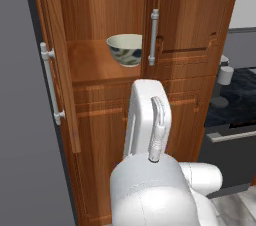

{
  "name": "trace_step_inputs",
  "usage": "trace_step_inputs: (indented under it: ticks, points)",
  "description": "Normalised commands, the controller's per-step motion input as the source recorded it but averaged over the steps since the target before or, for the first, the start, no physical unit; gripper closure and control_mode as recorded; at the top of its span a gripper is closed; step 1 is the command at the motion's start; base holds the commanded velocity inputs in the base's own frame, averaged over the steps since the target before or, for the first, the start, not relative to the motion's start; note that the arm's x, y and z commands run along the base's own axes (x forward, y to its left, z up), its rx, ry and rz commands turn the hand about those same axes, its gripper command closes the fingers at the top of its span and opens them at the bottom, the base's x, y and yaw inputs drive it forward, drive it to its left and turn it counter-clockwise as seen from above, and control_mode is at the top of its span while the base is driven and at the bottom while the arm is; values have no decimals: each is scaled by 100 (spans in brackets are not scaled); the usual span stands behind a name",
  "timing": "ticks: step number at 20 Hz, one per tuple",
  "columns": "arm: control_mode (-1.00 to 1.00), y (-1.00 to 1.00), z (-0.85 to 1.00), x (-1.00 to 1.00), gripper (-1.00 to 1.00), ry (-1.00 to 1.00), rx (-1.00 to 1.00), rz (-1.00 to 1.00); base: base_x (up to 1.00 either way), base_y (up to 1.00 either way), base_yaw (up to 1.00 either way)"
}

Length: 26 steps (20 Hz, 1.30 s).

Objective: Pick the mug and place it in the sink. Pick the bowl and place it in the open cabinet and then close the cabinet.

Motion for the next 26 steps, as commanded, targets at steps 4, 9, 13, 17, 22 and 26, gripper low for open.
trace_step_inputs:
  ticks: [4,9,13,17,22,26]
  points:
    - [-100,28,0,0,-100,0,-7,0,0,0,0]
    - [-100,36,0,0,-100,0,-9,0,0,0,0]
    - [-100,37,0,0,-100,0,-11,0,0,0,0]
    - [-100,40,0,1,-100,0,-11,0,0,0,0]
    - [-100,48,0,12,-100,4,-13,0,0,0,0]
    - [-100,46,0,17,-100,7,-12,0,0,0,0]
